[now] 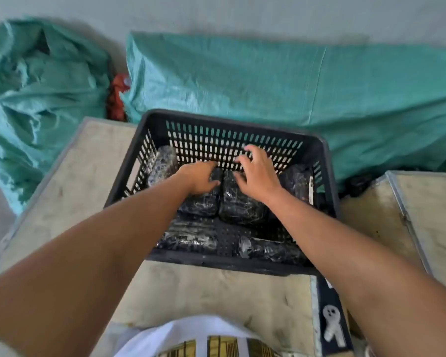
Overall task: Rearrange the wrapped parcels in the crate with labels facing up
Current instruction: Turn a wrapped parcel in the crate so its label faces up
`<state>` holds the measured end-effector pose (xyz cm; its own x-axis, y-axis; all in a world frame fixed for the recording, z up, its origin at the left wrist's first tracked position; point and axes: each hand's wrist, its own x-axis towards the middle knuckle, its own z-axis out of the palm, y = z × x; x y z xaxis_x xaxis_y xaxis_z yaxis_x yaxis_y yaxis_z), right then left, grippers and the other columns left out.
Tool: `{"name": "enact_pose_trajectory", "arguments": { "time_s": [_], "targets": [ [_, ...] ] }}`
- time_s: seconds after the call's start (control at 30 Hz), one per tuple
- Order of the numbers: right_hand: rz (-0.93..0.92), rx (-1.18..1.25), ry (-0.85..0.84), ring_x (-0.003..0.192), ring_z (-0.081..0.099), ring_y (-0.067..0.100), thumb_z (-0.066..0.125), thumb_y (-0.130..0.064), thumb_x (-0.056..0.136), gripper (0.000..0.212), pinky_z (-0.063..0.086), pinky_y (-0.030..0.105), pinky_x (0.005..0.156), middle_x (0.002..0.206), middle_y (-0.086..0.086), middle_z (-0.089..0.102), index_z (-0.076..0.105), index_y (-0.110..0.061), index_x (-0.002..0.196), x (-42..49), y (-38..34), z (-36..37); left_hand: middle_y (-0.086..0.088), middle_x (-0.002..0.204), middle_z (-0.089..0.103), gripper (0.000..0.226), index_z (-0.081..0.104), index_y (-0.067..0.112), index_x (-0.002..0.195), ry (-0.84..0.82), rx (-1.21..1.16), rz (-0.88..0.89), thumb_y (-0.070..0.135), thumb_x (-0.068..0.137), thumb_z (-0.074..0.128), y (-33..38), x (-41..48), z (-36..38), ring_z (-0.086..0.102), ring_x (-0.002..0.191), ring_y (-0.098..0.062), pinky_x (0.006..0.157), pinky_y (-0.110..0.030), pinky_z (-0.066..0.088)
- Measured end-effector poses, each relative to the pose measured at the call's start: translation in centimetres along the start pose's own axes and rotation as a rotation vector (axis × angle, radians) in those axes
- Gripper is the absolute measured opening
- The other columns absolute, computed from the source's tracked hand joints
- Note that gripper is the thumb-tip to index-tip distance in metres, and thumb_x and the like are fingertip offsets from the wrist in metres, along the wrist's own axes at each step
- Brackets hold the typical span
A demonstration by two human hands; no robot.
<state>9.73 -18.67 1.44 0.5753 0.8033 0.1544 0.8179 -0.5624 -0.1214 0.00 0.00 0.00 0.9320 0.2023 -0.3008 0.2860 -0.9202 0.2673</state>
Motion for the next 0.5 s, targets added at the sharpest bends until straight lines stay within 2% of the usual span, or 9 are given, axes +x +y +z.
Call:
{"name": "enact_pose_trajectory", "arguments": {
  "time_s": [0.07, 0.13, 0.2, 0.3, 0.4, 0.5],
  "targets": [
    [0.027, 0.032, -0.166, 0.138, 0.042, 0.04, 0.066, -0.036, 0.095, 0.046, 0.044, 0.055, 0.108, 0.149, 0.022, 0.044, 0.06, -0.009, 0.131, -0.8, 0.3, 1.8, -0.011, 0.139, 0.062, 0.073, 0.035, 0.018, 0.156, -0.061, -0.001, -0.01, 0.05, 0.096, 0.058, 0.0, 0.5, 1.1, 0.062, 0.12, -0.031, 0.091, -0.042, 0.053],
    [0.082, 0.075, -0.322, 0.14, 0.04, 0.039, 0.064, -0.038, 0.096, 0.052, 0.043, 0.054, 0.109, 0.152, 0.021, 0.041, 0.054, -0.01, 0.139, -2.2, 0.6, 3.8, -0.013, 0.156, 0.046, 0.076, 0.03, 0.018, 0.159, -0.115, -0.011, -0.021, 0.051, 0.097, 0.058, -0.1, 0.5, 3.0, 0.05, 0.136, -0.033, 0.104, -0.047, 0.048],
    [0.126, 0.106, -0.412, 0.14, 0.038, 0.038, 0.063, -0.044, 0.096, 0.059, 0.041, 0.054, 0.11, 0.153, 0.017, 0.04, 0.049, -0.013, 0.144, -3.0, 1.0, 5.3, -0.013, 0.168, 0.021, 0.078, 0.026, 0.016, 0.161, -0.173, -0.013, -0.014, 0.049, 0.098, 0.057, -0.1, 0.5, 4.6, 0.025, 0.151, -0.034, 0.117, -0.054, 0.034],
    [0.15, 0.07, -0.506, 0.147, 0.029, 0.034, 0.069, -0.062, 0.086, 0.083, 0.032, 0.055, 0.117, 0.16, 0.013, 0.03, 0.042, -0.018, 0.151, -3.9, 1.3, 6.8, -0.009, 0.171, -0.002, 0.08, 0.019, 0.017, 0.162, -0.182, 0.03, -0.004, 0.048, 0.098, 0.056, -0.7, 0.0, 6.7, -0.004, 0.156, -0.033, 0.124, -0.057, 0.009],
    [0.139, 0.017, -0.584, 0.153, 0.014, 0.032, 0.078, -0.076, 0.064, 0.12, 0.022, 0.06, 0.12, 0.166, 0.01, 0.013, 0.027, -0.02, 0.158, -4.6, 1.6, 7.6, -0.007, 0.171, -0.011, 0.083, 0.011, 0.02, 0.164, -0.155, -0.009, 0.005, 0.047, 0.098, 0.055, -1.1, -0.4, 8.0, -0.014, 0.155, -0.03, 0.124, -0.053, -0.001],
    [0.134, -0.042, -0.598, 0.156, 0.007, 0.032, 0.091, -0.062, 0.057, 0.134, 0.017, 0.062, 0.121, 0.168, 0.01, 0.005, 0.018, -0.02, 0.161, -5.0, 1.6, 8.2, -0.005, 0.171, -0.011, 0.084, 0.012, 0.021, 0.164, -0.144, -0.056, -0.002, 0.044, 0.097, 0.058, -1.0, -0.3, 8.1, -0.015, 0.155, -0.029, 0.123, -0.051, -0.005]
  ]
}}
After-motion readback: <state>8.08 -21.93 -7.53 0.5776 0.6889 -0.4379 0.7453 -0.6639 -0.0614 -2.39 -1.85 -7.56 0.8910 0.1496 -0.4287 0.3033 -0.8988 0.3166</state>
